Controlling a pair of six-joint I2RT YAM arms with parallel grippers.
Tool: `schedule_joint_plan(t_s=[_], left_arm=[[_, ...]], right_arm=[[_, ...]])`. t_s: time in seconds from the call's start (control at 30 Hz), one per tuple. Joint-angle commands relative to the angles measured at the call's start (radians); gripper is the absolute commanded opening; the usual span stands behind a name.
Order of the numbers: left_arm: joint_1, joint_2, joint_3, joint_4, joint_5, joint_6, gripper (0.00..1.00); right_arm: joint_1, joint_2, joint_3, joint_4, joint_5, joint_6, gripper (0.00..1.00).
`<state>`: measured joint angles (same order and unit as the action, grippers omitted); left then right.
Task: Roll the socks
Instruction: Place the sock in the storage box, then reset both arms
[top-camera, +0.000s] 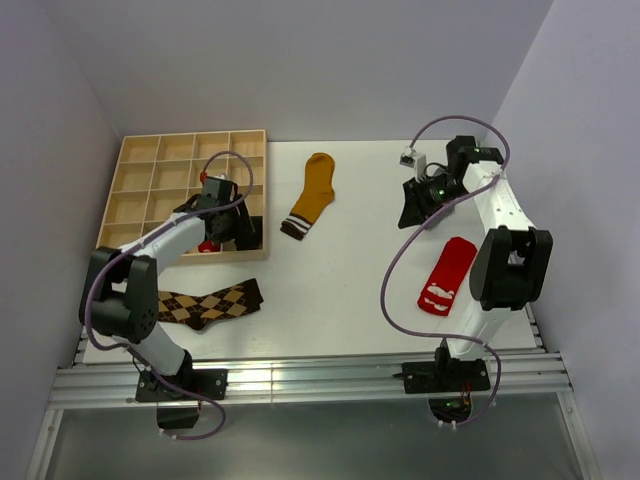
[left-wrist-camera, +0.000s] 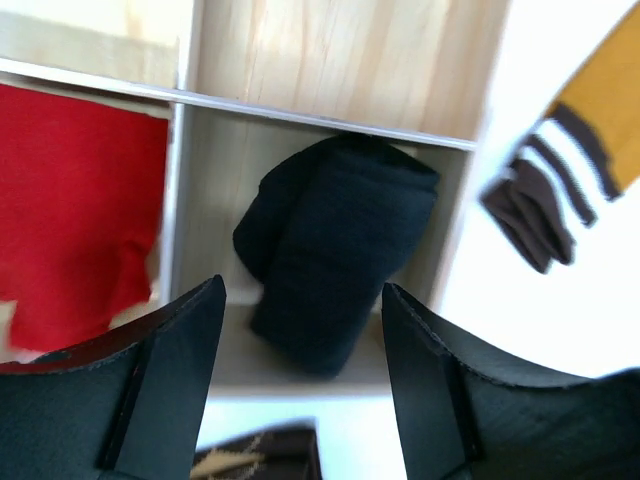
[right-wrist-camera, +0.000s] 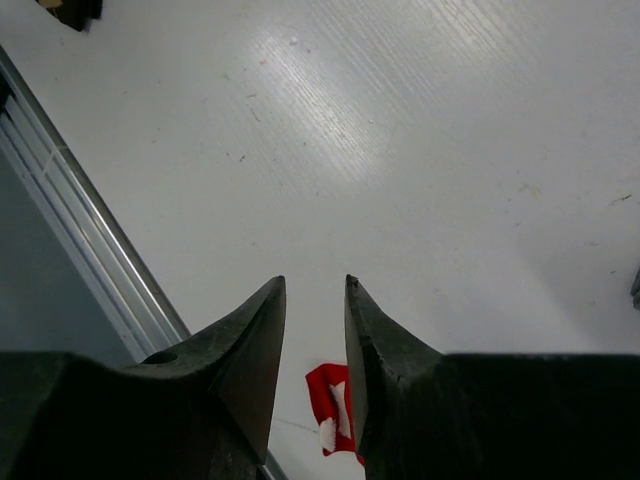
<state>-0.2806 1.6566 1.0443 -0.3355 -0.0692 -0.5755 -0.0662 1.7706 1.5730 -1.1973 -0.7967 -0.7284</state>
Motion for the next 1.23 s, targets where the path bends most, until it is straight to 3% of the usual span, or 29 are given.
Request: schedule_joint_plan(t_s=[0.0,0.13,0.17,0.2,0.23,0.4,0.53,0.73,0.9,1.2], left_arm=[[-0.017,-0.121,0.048,-0.037,-0.038,0.022,0.69],[-0.072,-0.175,0.097,-0.072,-0.047,0.039,0.69],[-0.083,-0.184,0.105,-0.08,-0.053,0.045,0.69],[-0.098,-0.199,0.111,-0.088,-0.061,0.048,0.69],[-0.132,-0.21,0.121,-0.089,-0.069,0.049,0.69],[-0.235,-0.283,0.108,-0.034,-0.078,0.023,0.68],[-0.389,-0.31,0.063,0.073,-0.104,-0.007,0.68],[-0.544,-0.311,0.033,0.165,-0.127,-0.037,0.67],[-0.586,-0.301,0.031,0.179,-0.118,-0.032,0.67],[-0.597,-0.316,0.039,0.147,-0.11,-0.012,0.67]], right_arm=[[-0.01,-0.088,-0.024,0.051,-0.006,0.023,0.38],[-0.018,-0.138,-0.039,0.09,-0.012,0.053,0.44],[-0.023,-0.145,-0.041,0.1,-0.016,0.066,0.64],[-0.026,-0.157,-0.041,0.1,-0.025,0.067,0.93],[-0.03,-0.166,-0.042,0.102,-0.042,0.067,1.0],[-0.081,-0.265,-0.102,0.151,-0.102,0.092,1.0],[-0.118,-0.387,-0.212,0.249,-0.119,0.125,1.0],[-0.139,-0.643,-0.424,0.444,-0.006,0.202,1.0],[-0.141,-0.779,-0.522,0.502,0.037,0.228,1.0],[-0.142,-0.752,-0.524,0.487,-0.021,0.239,1.0]])
